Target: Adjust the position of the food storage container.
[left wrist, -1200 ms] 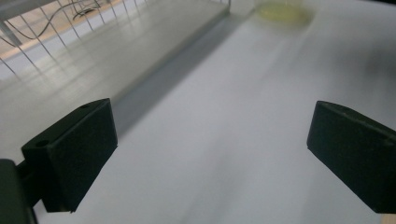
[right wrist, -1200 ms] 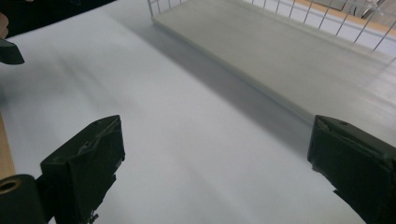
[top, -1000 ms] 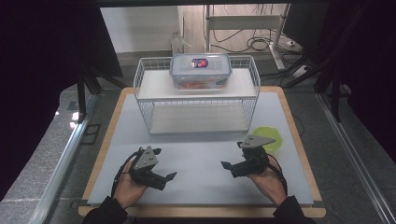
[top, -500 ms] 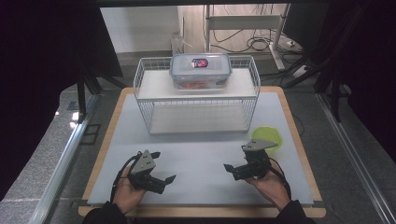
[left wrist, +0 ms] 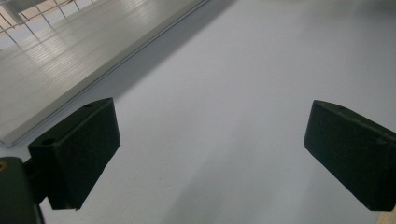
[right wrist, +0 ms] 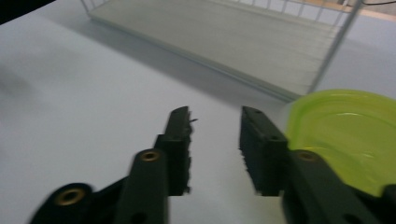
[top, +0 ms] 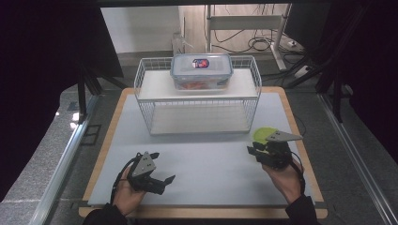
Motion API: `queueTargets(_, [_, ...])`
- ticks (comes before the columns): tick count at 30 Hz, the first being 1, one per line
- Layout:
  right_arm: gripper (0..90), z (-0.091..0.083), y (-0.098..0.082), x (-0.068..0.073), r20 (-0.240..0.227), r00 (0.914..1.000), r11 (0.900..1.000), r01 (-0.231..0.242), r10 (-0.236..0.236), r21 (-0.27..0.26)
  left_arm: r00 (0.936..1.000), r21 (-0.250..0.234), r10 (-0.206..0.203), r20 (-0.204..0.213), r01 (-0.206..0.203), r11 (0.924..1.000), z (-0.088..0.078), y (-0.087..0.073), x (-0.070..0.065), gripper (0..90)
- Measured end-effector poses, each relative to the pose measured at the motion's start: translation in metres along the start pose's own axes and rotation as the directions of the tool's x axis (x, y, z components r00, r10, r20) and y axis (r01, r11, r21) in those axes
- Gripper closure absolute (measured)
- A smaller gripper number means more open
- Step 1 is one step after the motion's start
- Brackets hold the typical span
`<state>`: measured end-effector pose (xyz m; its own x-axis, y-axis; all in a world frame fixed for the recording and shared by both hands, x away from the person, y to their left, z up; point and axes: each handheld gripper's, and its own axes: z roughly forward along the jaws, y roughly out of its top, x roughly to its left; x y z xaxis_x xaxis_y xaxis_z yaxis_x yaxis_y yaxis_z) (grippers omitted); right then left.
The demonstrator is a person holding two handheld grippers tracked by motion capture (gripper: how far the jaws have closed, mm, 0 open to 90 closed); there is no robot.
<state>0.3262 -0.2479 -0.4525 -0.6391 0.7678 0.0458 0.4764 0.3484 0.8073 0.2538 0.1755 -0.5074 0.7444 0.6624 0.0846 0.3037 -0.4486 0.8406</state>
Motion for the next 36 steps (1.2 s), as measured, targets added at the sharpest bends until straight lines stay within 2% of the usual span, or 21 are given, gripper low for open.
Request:
queueTargets(4, [82.0, -0.008, 0.001, -0.016, 0.065, 0.9979, 1.0, -0.006, 0.007, -0.017, 1.0, 0.007, -0.001, 0.006, 0.001, 1.0, 0.001, -0.001, 0.0, 3.5])
queueTargets(9, [89.4, -0.015, -0.003, -0.044, 0.107, 0.9908, 0.996, -0.078, 0.082, -0.043, 0.9998, 0.003, 0.021, -0.002, -0.021, 0.9998, 0.001, 0.0, -0.002, 4.0])
queueTargets(11, [90.0, -0.018, -0.005, -0.052, 0.138, 0.9853, 0.994, -0.095, 0.102, -0.052, 0.9998, -0.001, 0.019, -0.002, -0.019, 0.9998, 0.001, 0.0, -0.002, 4.1])
queueTargets(12, [90.0, -0.018, -0.005, -0.052, 0.138, 0.9853, 0.994, -0.095, 0.102, -0.052, 0.9998, -0.001, 0.019, -0.002, -0.019, 0.9998, 0.001, 0.0, -0.002, 4.2])
queueTargets(13, [90.0, -0.02, -0.006, -0.06, 0.169, 0.9788, 0.992, -0.107, 0.116, -0.061, 0.9998, 0.0, 0.019, -0.003, -0.019, 0.9998, 0.001, 0.0, -0.001, 4.3])
queueTargets(14, [90.0, -0.02, -0.006, -0.06, 0.169, 0.9788, 0.992, -0.107, 0.116, -0.061, 0.9998, -0.001, 0.018, -0.003, -0.018, 0.9998, 0.001, 0.0, -0.001, 4.3])
queueTargets(18, [90.0, -0.021, -0.008, -0.078, 0.227, 0.964, 0.99, -0.127, 0.139, -0.069, 0.9999, 0.006, 0.015, 0.0, -0.015, 0.9999, 0.003, -0.002, -0.001, 4.3])
queueTargets(19, [90.0, -0.021, -0.008, -0.078, 0.227, 0.964, 0.99, -0.127, 0.139, -0.069, 0.9999, 0.006, 0.015, 0.0, -0.015, 0.9999, 0.003, -0.002, -0.001, 4.3])
queueTargets(23, [90.0, -0.014, -0.009, -0.095, 0.264, 0.9522, 0.988, -0.142, 0.154, -0.063, 0.9999, 0.015, 0.017, -0.001, -0.017, 0.9998, 0.004, -0.002, -0.001, 4.4])
queueTargets(24, [90.0, -0.014, -0.009, -0.095, 0.264, 0.9522, 0.988, -0.142, 0.154, -0.063, 0.9999, 0.015, 0.017, -0.001, -0.017, 0.9998, 0.004, -0.002, -0.001, 4.4])
queueTargets(25, [90.0, -0.01, -0.009, -0.102, 0.272, 0.9485, 0.987, -0.153, 0.163, -0.057, 0.9999, 0.016, 0.016, 0.0, -0.016, 0.9997, 0.004, -0.002, -0.001, 4.5])
queueTargets(27, [90.0, -0.004, -0.009, -0.107, 0.281, 0.9453, 0.986, -0.159, 0.165, -0.046, 0.9999, 0.015, 0.016, 0.002, -0.016, 0.9998, 0.005, -0.002, -0.001, 4.4])
queueTargets(31, [90.0, 0.004, -0.011, -0.114, 0.299, 0.9416, 0.987, -0.158, 0.155, -0.016, 0.9999, 0.021, 0.015, 0.004, -0.015, 0.9997, 0.005, -0.003, 0.0, 4.4])
queueTargets(36, [90.0, 0.011, -0.013, -0.118, 0.292, 0.943, 0.986, -0.169, 0.159, 0.008, 0.9998, 0.022, 0.014, 0.01, -0.015, 0.9996, 0.005, -0.003, 0.0, 4.4])
